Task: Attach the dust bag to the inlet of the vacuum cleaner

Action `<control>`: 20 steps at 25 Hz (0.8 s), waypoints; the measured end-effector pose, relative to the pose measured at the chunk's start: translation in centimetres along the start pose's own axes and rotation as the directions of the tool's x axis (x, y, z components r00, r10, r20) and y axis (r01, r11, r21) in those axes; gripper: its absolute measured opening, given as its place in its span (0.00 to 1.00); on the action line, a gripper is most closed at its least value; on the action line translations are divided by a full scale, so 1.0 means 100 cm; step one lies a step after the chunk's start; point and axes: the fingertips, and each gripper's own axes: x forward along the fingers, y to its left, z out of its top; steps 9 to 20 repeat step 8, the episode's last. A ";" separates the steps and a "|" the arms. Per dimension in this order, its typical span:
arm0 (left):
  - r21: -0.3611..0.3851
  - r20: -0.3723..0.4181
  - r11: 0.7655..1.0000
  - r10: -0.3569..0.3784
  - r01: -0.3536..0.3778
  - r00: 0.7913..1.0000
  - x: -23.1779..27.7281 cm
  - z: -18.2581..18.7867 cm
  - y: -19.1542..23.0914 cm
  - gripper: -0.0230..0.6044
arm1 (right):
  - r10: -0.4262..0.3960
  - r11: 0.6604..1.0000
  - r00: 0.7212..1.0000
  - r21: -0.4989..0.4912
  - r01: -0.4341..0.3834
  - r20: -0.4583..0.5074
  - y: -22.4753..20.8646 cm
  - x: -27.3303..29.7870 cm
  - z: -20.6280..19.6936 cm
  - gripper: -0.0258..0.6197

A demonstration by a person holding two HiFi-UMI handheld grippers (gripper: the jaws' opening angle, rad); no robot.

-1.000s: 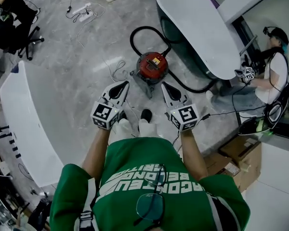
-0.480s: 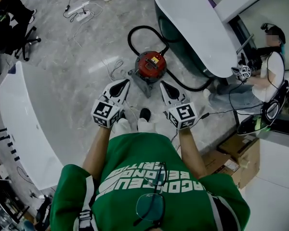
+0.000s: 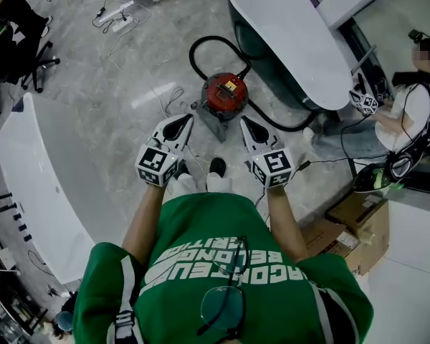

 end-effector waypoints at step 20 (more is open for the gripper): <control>0.003 -0.008 1.000 -0.010 0.010 1.000 0.005 -0.002 -0.005 0.04 | -0.024 1.000 1.000 0.009 0.024 0.004 -0.009 -0.002 -0.003 0.05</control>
